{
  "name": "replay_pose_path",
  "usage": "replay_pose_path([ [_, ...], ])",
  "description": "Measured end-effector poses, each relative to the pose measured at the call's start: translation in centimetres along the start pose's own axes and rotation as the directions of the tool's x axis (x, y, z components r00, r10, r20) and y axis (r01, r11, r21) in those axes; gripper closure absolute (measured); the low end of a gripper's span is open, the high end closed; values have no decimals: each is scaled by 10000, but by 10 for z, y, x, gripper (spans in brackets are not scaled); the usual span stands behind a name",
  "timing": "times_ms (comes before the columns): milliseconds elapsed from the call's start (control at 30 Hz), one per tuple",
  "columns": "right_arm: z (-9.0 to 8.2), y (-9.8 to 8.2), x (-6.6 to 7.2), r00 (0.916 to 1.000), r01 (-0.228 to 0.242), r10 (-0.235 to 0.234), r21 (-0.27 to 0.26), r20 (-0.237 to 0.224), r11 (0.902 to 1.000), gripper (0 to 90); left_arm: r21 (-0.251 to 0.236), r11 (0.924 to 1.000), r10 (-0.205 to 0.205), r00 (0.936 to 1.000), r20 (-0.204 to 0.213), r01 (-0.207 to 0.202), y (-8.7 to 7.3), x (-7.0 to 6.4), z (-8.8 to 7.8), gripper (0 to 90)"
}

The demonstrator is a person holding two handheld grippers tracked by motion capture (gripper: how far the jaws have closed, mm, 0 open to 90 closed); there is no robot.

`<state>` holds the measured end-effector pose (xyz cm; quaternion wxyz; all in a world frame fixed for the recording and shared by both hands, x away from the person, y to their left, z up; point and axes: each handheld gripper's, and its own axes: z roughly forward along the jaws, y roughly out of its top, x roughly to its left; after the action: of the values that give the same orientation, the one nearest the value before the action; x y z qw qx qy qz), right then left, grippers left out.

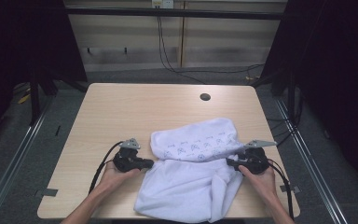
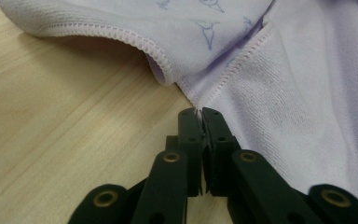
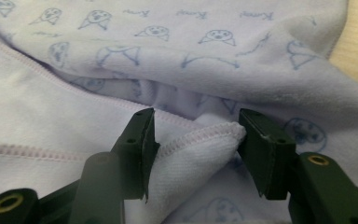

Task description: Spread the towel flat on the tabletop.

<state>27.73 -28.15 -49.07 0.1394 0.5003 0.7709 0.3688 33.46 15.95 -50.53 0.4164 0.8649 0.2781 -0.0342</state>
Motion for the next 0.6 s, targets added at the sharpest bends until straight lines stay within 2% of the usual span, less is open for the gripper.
replay_pose_path([
  [67,-6,-2,2,9999,-125,125,-82,-46,9999,511,-68,10000,33,10000,-10,-33,0,-1,-2,887],
  [133,-11,-5,4,9998,-185,184,-127,-44,9997,544,-469,9989,-16,10000,91,20,-2,-4,-12,888],
  [167,-11,-5,4,9998,-185,184,-127,-44,9997,544,-469,9989,-16,10000,91,20,-2,-4,-12,889],
  [200,-16,-8,4,9994,-340,339,-135,-118,9993,591,-776,9970,-3,9998,199,19,-2,-7,-19,889],
  [233,-18,-10,3,9990,-406,403,-141,-196,9991,605,-776,9970,-3,9998,199,19,-2,-7,-19,890],
  [267,-21,-11,3,9985,-520,519,-80,-186,9986,601,-1164,9932,17,9997,239,10,-2,-9,-27,890],
  [367,-22,-12,2,9977,-562,555,-191,-377,9982,543,-1848,9827,-7,9984,562,111,-1,-13,-39,890],
  [500,-20,-8,1,9968,-649,630,-378,-493,9972,518,-2062,9784,13,9983,590,110,0,-15,-44,891],
  [533,-16,-4,1,9978,-618,606,-508,-255,9968,502,-2011,9795,-28,9983,591,146,0,-15,-42,891],
  [567,-16,-4,1,9978,-618,606,-508,-255,9968,502,-2011,9795,-28,9983,591,146,0,-15,-42,891],
  [600,-13,-2,3,9985,-483,501,-808,205,9956,513,-1931,9811,-58,9987,499,154,0,-14,-40,891],
])
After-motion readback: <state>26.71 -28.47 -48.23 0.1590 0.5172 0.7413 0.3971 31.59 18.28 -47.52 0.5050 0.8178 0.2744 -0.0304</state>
